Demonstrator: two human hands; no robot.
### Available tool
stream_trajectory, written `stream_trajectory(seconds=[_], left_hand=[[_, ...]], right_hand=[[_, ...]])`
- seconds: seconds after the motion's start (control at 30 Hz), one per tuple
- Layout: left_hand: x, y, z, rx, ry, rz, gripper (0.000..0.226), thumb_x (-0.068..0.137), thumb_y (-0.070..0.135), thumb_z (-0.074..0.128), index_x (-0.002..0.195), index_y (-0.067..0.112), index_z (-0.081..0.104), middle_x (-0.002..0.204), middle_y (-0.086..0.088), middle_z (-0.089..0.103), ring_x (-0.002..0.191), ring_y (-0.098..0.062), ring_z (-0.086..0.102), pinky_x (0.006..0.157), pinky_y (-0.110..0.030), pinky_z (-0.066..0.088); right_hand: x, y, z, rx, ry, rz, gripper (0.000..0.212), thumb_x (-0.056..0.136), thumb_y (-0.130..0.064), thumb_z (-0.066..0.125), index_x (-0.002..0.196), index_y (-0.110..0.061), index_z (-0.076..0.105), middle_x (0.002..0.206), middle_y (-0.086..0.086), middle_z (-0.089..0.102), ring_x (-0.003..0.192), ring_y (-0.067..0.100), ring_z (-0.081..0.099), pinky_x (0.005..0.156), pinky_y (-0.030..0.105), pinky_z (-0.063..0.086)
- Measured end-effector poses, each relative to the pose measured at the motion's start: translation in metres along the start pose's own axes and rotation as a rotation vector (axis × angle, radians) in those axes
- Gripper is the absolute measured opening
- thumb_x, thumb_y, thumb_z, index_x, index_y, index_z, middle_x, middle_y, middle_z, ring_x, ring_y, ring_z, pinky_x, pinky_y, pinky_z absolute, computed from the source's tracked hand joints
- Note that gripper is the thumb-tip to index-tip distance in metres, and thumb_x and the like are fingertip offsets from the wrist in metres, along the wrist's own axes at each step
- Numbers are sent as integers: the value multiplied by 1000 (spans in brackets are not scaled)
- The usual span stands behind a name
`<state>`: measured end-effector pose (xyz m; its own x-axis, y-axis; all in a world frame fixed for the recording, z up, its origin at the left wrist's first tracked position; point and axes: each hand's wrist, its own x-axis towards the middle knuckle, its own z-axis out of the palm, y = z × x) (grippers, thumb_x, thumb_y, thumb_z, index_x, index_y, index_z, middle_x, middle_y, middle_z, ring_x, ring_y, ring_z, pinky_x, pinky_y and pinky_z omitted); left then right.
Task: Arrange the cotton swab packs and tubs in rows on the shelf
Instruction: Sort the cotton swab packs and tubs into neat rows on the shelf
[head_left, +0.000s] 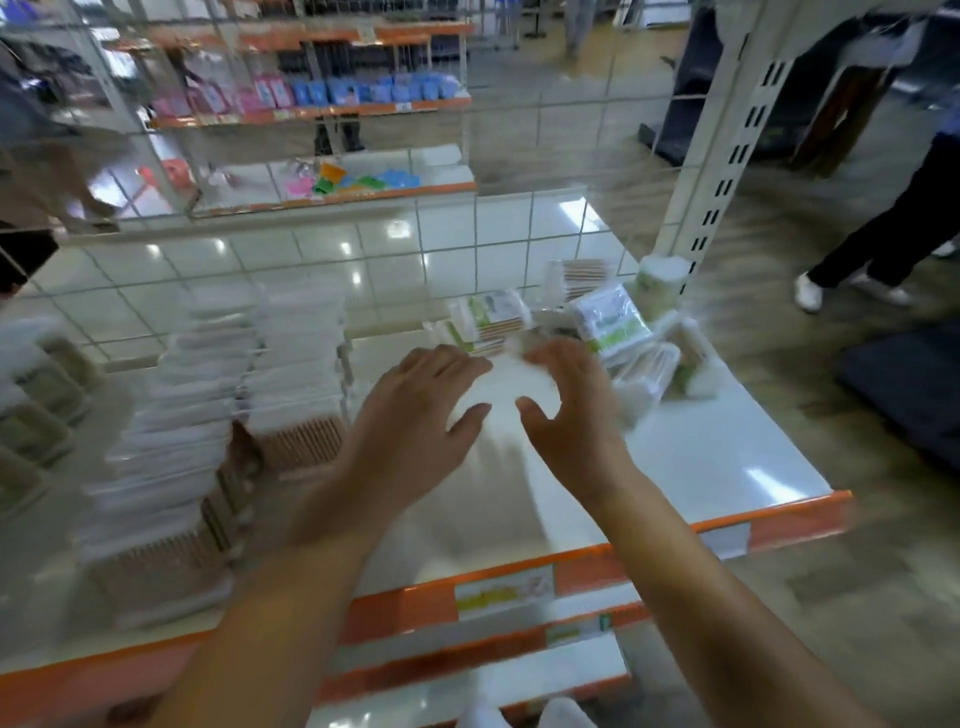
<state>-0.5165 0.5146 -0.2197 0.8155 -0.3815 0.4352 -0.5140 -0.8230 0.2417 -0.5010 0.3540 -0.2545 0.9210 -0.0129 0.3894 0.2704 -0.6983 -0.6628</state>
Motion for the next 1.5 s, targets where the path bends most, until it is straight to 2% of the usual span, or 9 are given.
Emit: stream_trajectory(seconds=[0.2,0.37,0.57,0.87,1.0,1.17,1.3,1.4,1.5], left_hand=[[42,21,32,-60,6,-16,36,79,26,53,108,8,65,104,-9,66,95,-29,62,82,-34,47],[92,25,64,-54,-124,-93,34,80,19,49,107,3,62,101,-15,62,94,-33,57,79,-44,49],[110,18,103,-32,-272,-122,38,77,22,51,113,12,60,110,-10,61,101,-31,57,82,-44,49],[102,19,102,17,-332,-72,39,85,25,57,120,8,57,114,-14,58,107,-29,52,87,-38,44],[95,11,95,-113,-263,-88,36,84,22,61,116,6,60,108,-16,63,100,-31,59,83,-42,48],[73,0,81,-256,-260,-216,48,86,25,62,131,16,47,117,-5,58,101,-18,56,85,-29,43],[49,-6,64,-658,-149,-413,68,81,30,68,138,24,32,104,-2,57,89,-16,60,80,-27,49],[30,-5,47,-977,-50,-493,62,74,24,76,124,33,39,96,0,61,80,-11,61,69,-24,47],[10,-3,31,-1169,45,-537,50,60,28,76,105,34,54,86,5,68,78,-8,64,69,-23,49]], right_hand=[[38,36,-35,14,83,10,33,71,3,65,104,-2,62,109,15,56,101,29,53,78,14,30],[96,61,-53,-134,-62,161,47,79,-8,61,124,-11,51,127,11,46,116,27,44,92,30,38],[116,77,-53,-251,-323,242,66,78,-31,72,131,-10,39,124,16,50,114,30,47,79,29,38],[112,82,-56,-285,-220,160,67,80,-27,70,136,-14,35,122,12,54,109,30,51,75,30,37],[109,80,-58,-134,-108,204,47,89,-18,56,134,-20,42,115,8,59,100,25,56,79,33,46],[92,60,-62,126,-35,213,51,79,-6,69,126,-18,51,89,-2,56,75,15,57,59,26,52],[71,29,-59,309,-5,202,52,76,-2,71,122,-18,53,89,1,59,77,18,62,66,32,56],[51,5,-51,414,6,193,51,76,-1,71,120,-19,54,89,2,60,77,18,63,63,28,56],[29,-17,-41,492,-12,176,49,74,-1,72,112,-26,53,90,1,61,79,19,63,67,29,56]])
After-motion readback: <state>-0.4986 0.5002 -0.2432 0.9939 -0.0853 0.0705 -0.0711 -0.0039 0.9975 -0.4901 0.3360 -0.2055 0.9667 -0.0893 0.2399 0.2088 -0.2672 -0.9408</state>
